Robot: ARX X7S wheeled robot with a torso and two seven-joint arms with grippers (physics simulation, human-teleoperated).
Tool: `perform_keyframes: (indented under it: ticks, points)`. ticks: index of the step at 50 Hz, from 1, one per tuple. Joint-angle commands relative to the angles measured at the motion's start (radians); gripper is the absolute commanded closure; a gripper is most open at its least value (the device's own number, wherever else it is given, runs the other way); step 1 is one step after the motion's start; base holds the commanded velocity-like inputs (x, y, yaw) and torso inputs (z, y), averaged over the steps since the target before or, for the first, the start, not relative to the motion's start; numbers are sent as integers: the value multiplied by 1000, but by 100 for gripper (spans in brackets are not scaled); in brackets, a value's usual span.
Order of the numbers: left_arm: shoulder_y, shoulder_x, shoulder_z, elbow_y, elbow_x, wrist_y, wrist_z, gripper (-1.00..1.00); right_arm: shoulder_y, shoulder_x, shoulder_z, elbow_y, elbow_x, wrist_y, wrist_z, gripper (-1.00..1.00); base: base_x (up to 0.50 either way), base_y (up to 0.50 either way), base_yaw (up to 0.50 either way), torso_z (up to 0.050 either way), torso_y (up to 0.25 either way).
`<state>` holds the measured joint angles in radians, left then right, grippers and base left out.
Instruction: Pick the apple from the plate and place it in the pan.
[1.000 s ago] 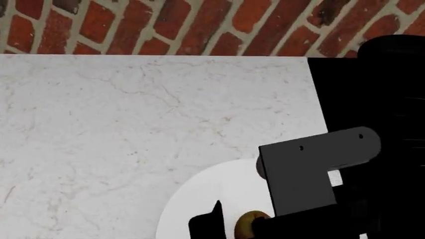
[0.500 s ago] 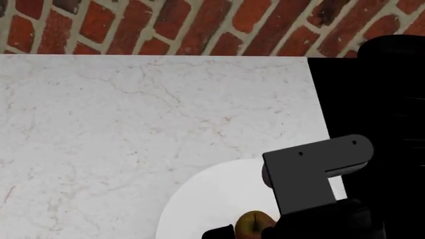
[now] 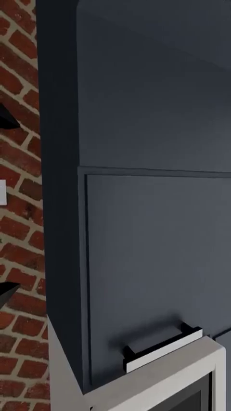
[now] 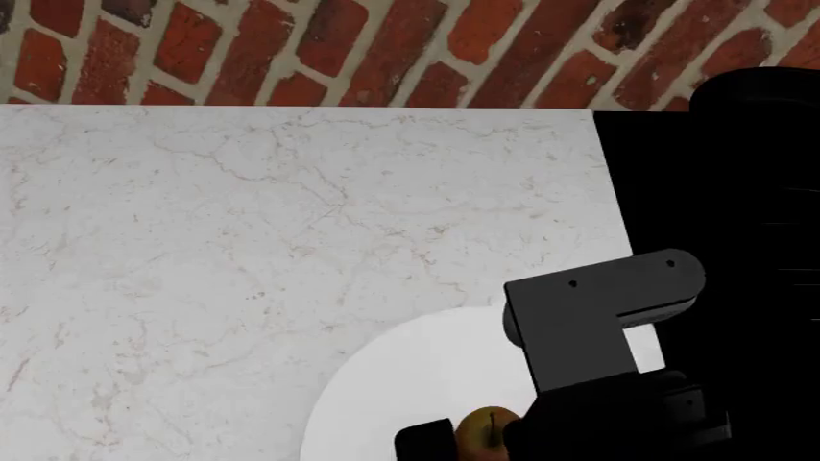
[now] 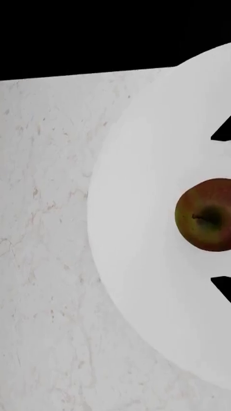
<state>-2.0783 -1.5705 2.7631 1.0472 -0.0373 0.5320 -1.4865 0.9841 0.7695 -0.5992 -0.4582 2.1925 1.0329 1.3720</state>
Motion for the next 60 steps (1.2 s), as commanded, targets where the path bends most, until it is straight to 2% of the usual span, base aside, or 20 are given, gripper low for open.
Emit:
perform_keyframes:
  ticks: [1,60]
  points:
    - [6,0,-8,0,-1,1,-3,-100,-16,-11,-9,27,-46,9,-46,-100,0,0,0,0,0]
    - [37,0,-44,0,-13,-1,-1,-100,-48,-41,-54,123,-174,32,-182,-100,0,0,0,0,0]
